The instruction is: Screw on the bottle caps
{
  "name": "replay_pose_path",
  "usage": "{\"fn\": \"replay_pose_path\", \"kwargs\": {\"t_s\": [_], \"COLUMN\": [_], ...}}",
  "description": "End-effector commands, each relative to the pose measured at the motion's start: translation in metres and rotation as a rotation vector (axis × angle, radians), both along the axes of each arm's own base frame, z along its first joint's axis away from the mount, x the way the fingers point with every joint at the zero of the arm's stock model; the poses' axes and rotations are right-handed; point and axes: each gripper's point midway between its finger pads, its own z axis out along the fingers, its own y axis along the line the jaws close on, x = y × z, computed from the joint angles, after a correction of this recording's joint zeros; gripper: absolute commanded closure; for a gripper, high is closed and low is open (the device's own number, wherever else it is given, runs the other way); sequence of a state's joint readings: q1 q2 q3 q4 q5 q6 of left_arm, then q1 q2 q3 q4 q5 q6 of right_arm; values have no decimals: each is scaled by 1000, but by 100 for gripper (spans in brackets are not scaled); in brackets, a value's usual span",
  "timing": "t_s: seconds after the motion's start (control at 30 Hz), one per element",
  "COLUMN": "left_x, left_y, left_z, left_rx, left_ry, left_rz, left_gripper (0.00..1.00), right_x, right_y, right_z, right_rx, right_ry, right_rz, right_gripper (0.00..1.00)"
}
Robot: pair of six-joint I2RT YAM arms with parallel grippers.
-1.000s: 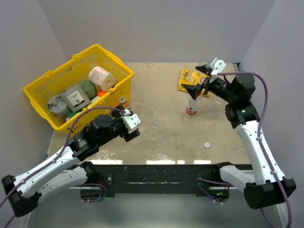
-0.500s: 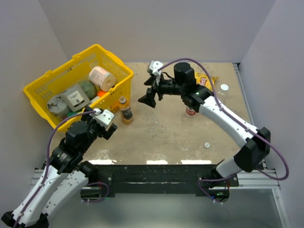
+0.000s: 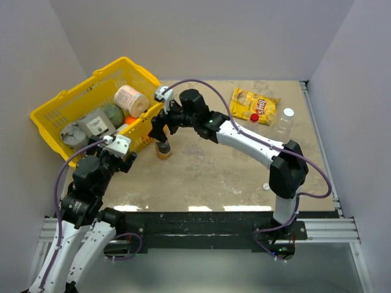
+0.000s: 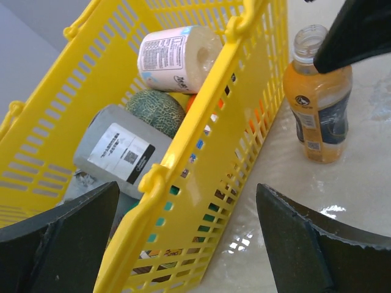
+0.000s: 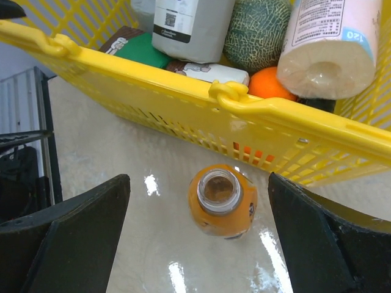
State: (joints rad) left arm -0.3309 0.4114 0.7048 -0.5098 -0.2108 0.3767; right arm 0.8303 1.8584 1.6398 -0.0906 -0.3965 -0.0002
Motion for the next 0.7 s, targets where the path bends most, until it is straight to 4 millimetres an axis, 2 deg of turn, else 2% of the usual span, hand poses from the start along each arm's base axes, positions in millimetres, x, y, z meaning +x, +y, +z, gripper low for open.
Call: {"fn": "replay_pose_path", "kwargs": {"t_s": [0.0, 0.17, 0.27, 0.3, 0.4, 0.67], "left_x": [-1, 0, 1, 2, 3, 6], "left_y": [2, 3, 3, 3, 2, 2], "left_z": [28, 32, 31, 31, 30, 27], "left_rx": [-61, -61, -63, -63, -68, -65], "left_ry": [-74, -80, -78, -78, -74, -74], "left_rz": [9, 15, 14, 14, 9, 13], "left_gripper": [0, 0, 0, 0, 0, 0], "right_x": [15, 29, 32, 33, 32, 28], "right_y": [4, 0, 2, 4, 6, 6], "right_z": [35, 23, 19, 15, 11, -1], "right_rx": [71, 57, 52, 45, 39, 7], "right_ry": [-46, -33, -32, -28, -29, -37], "right_rz": [-137, -228, -231, -231, -214, -185], "right_gripper": [1, 3, 12, 19, 27, 32]}}
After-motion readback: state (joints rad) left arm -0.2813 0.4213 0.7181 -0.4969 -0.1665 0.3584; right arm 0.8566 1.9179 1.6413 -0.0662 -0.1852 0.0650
